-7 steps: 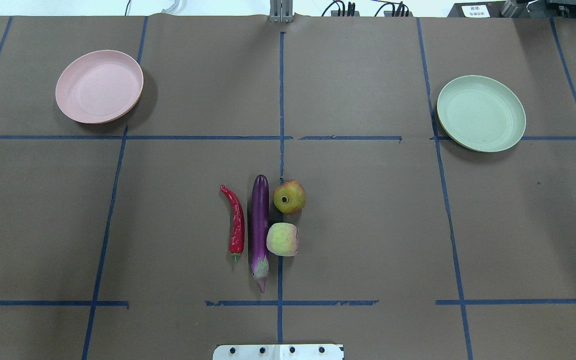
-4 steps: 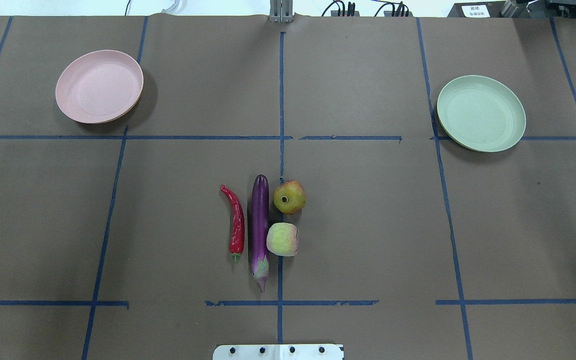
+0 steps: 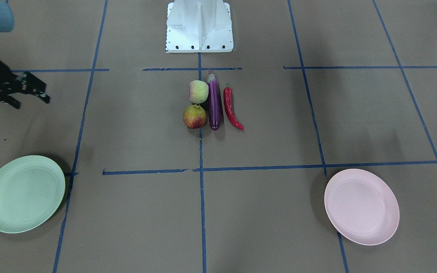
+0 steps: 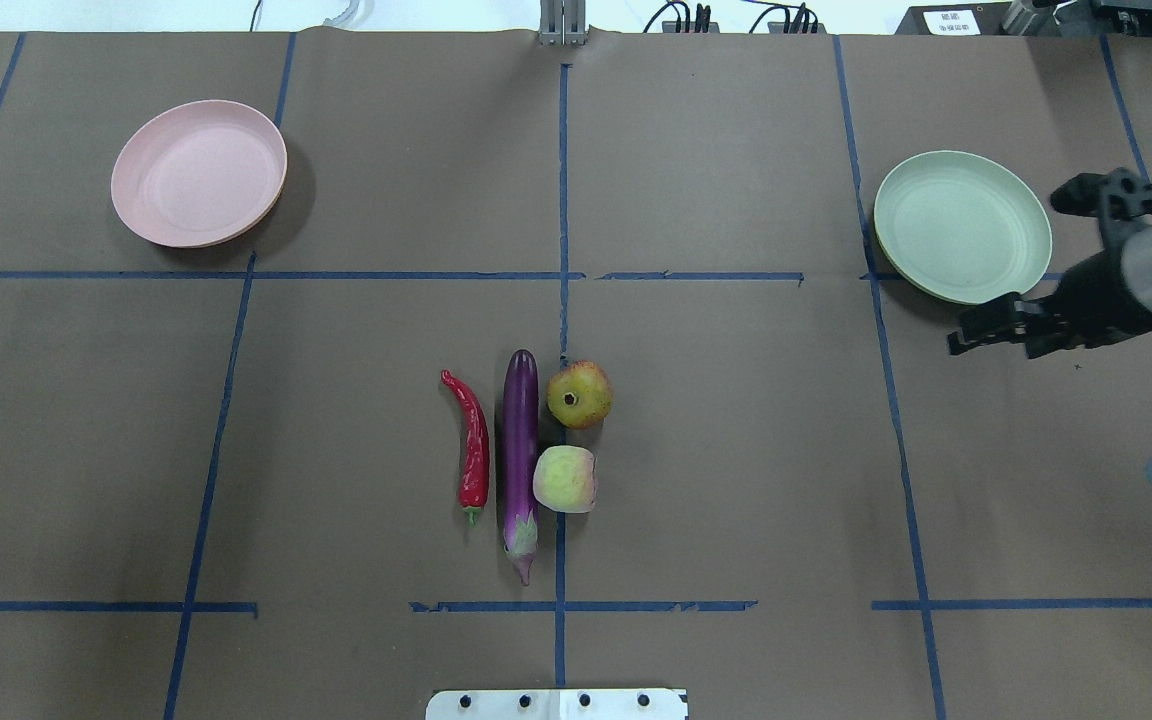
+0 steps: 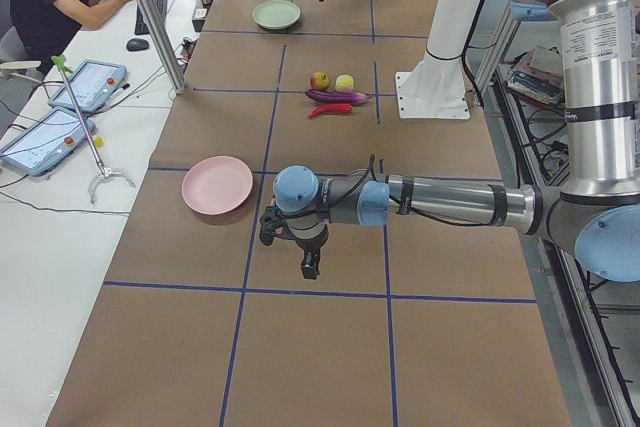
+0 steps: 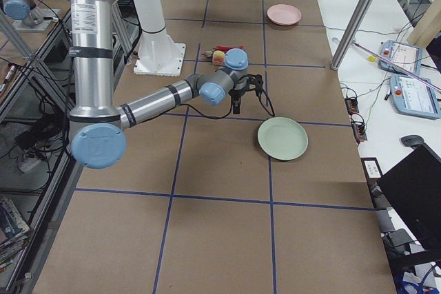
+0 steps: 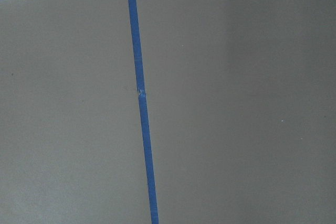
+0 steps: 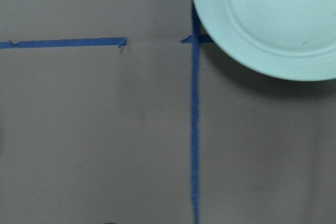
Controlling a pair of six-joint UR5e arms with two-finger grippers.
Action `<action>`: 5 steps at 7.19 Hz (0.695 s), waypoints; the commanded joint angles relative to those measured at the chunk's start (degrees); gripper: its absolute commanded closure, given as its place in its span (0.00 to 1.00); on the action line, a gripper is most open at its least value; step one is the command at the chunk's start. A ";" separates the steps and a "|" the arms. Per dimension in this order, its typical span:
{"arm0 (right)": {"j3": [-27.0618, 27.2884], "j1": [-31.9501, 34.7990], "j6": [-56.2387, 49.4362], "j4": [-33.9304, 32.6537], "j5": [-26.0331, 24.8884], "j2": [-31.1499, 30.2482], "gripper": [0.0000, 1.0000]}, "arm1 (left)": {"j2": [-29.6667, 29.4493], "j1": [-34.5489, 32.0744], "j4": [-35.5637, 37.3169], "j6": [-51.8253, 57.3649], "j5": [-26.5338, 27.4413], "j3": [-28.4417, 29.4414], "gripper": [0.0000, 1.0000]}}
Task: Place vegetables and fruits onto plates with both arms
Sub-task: 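Move the right gripper over the peach beside the pomegranate and descend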
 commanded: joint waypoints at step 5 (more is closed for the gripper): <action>-11.58 -28.73 27.90 -22.66 -25.95 34.54 0.00 | -0.41 1.64 -1.75 -0.10 -4.85 1.05 0.00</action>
